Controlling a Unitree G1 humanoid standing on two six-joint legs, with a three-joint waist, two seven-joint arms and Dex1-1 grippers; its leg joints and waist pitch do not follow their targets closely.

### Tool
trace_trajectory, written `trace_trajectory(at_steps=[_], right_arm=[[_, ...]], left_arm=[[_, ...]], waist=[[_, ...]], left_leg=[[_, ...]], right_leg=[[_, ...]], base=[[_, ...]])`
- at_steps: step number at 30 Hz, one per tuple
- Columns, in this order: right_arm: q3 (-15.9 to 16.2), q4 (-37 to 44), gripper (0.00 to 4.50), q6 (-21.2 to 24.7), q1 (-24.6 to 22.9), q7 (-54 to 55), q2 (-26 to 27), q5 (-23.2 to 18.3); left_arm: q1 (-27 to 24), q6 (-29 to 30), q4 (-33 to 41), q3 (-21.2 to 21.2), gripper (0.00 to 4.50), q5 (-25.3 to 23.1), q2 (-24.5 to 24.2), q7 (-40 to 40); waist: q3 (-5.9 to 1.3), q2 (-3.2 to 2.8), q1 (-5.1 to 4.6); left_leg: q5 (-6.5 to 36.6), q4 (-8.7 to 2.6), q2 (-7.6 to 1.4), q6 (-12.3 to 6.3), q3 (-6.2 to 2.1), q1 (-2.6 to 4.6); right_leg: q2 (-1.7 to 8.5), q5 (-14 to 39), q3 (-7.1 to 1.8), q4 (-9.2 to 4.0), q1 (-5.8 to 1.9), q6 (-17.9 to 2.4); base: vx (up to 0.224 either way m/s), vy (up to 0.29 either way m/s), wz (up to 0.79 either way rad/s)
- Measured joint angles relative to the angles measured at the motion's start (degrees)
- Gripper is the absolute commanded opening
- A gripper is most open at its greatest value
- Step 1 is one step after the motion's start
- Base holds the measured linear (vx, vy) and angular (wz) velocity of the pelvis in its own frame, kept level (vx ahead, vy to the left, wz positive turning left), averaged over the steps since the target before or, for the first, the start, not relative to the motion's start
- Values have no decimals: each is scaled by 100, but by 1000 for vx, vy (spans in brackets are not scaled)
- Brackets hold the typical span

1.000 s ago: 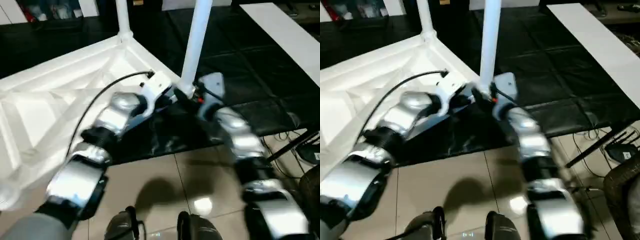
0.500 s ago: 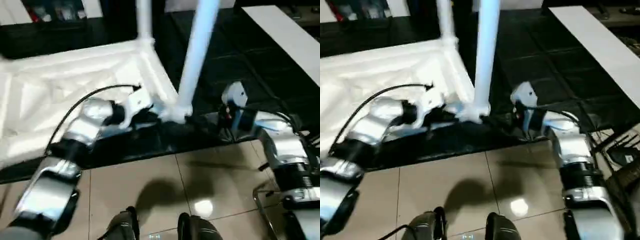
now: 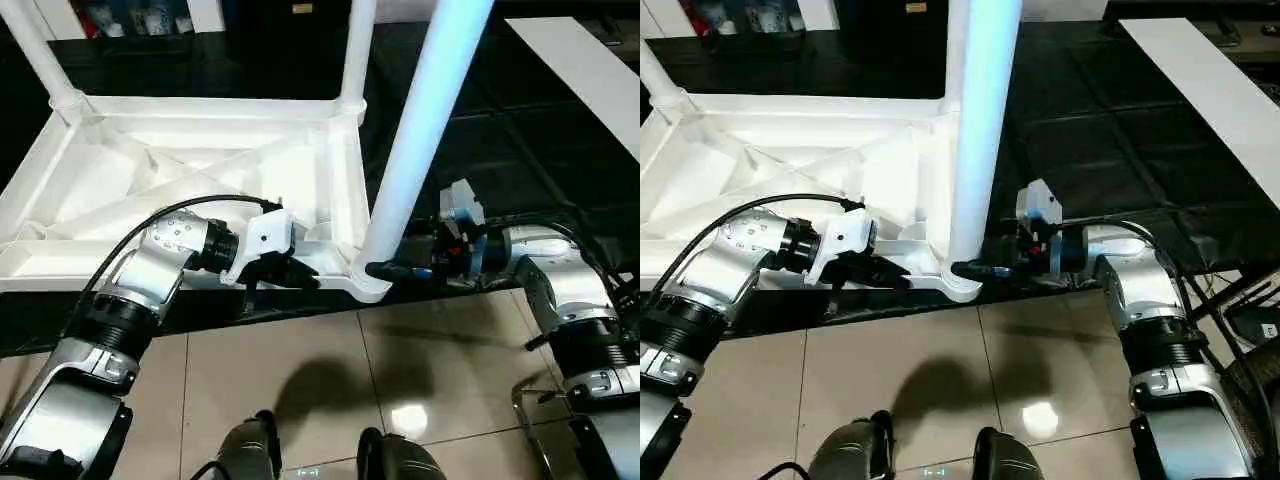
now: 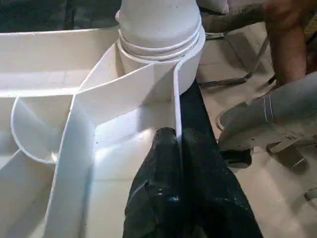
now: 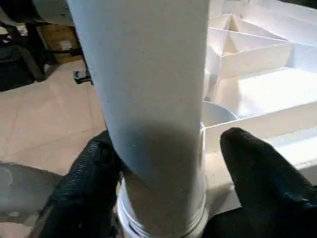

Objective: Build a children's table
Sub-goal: Rotate leg to tighten

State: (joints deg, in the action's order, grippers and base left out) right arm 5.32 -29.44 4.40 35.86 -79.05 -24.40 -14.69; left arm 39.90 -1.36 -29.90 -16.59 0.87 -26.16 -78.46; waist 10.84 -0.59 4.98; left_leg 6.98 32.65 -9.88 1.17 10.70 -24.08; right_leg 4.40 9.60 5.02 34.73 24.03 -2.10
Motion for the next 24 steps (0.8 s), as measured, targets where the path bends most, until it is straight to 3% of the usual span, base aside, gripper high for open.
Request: trace_trajectory(at_steps=[14,20,24], right_arm=[[85,-123,198,237,193,-391,-63,-51],[71,-106,192,351,194,-263,-67,-56],[-157,-92,192,609,202,687,142,37]], left_arm=[[-1,51,54,-11,0,-1,-9,0],[39,270,38,-5,0,-4,48,121],[299,696,-261,63,0,-124,352,755]], waist=[[1,2,8],[1,2,10],[2,3,-22]], left_leg=[[0,-2,0,0,1,-2],[0,-1,0,0,1,0],[-2,0,-1,0,2,5]], right_leg=[[0,2,0,0,2,4],[0,2,0,0,0,4],[0,2,-2,1,-1,4]], base=[[0,0,0],[0,0,0],[0,0,0]])
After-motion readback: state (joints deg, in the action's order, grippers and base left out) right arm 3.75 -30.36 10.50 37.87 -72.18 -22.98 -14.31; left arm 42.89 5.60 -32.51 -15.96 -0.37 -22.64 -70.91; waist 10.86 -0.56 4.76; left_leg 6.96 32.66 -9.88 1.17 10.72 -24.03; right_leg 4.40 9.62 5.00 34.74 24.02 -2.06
